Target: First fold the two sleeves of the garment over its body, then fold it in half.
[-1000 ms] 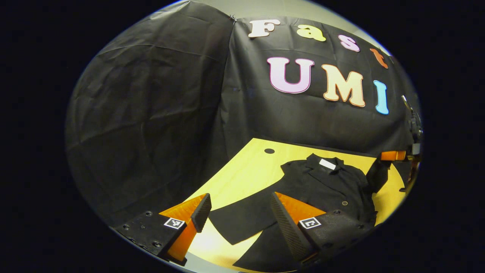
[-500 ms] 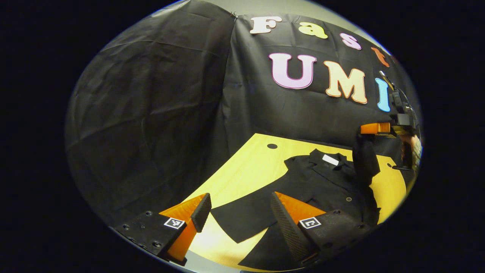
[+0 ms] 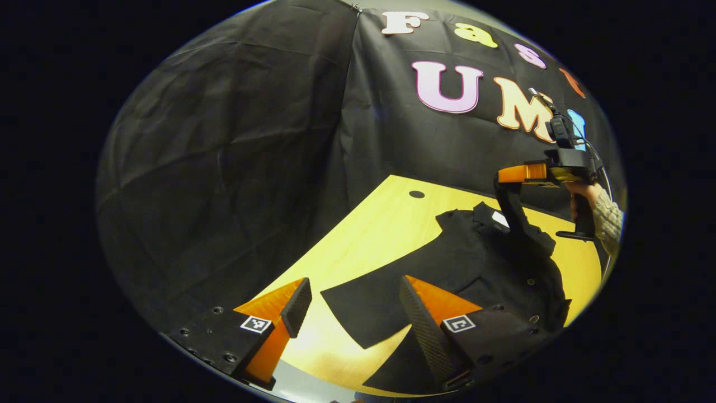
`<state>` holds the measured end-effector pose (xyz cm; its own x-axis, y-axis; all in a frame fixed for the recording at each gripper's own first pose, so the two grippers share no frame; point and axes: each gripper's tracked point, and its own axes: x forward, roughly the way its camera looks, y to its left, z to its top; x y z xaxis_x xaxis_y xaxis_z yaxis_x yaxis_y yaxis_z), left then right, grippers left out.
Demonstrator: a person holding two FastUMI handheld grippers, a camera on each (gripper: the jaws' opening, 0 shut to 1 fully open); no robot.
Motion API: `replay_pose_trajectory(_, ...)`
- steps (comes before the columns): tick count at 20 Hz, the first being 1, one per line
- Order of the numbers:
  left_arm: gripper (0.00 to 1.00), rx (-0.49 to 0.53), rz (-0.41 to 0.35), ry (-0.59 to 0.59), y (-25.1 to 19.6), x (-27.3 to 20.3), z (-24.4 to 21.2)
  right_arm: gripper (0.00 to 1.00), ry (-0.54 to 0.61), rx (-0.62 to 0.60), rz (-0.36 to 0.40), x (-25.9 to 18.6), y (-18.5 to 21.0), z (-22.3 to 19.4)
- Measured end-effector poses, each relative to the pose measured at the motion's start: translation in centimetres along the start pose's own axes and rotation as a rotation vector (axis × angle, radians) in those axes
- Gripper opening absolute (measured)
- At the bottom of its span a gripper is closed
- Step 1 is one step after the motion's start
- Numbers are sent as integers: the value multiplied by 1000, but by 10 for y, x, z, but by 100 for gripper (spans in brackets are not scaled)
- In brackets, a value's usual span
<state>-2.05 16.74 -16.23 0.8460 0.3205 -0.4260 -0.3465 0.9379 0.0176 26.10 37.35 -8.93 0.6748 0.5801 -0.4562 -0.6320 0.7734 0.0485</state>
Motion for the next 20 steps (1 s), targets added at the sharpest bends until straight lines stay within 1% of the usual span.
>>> replay_pose_trajectory(4, 95, 8, -11, 39, 1, 7, -15, 3, 79, -17, 26, 33, 14, -24)
replay_pose_trajectory(5, 94, 10, -20, 40, -2, 10, -15, 3, 96, -27, 27, 39, 15, -31)
replay_pose_trajectory(6, 95, 12, -28, 44, -2, 8, -16, 4, 109, -38, 26, 43, 16, -35)
replay_pose_trajectory(9, 95, 15, -41, 53, -4, 10, -17, 4, 134, -53, 28, 50, 20, -45)
replay_pose_trajectory(13, 95, -3, -41, 78, -6, 8, -16, 3, 146, -39, 6, 56, 17, -49)
replay_pose_trajectory(15, 95, -5, -45, 91, -5, 7, -16, 5, 151, -32, 2, 58, 14, -51)
replay_pose_trajectory(16, 95, -4, -44, 104, -4, 8, -19, 7, 158, -31, -5, 61, 9, -53)
replay_pose_trajectory(18, 95, -4, -40, 133, -4, 11, -22, 16, 155, -41, -26, 66, 2, -55)
replay_pose_trajectory(19, 95, -8, -41, 146, -5, 11, -23, 28, 144, -53, -36, 63, -2, -53)
replay_pose_trajectory(20, 95, -11, -40, 160, -5, 13, -24, 41, 134, -57, -31, 63, -4, -51)
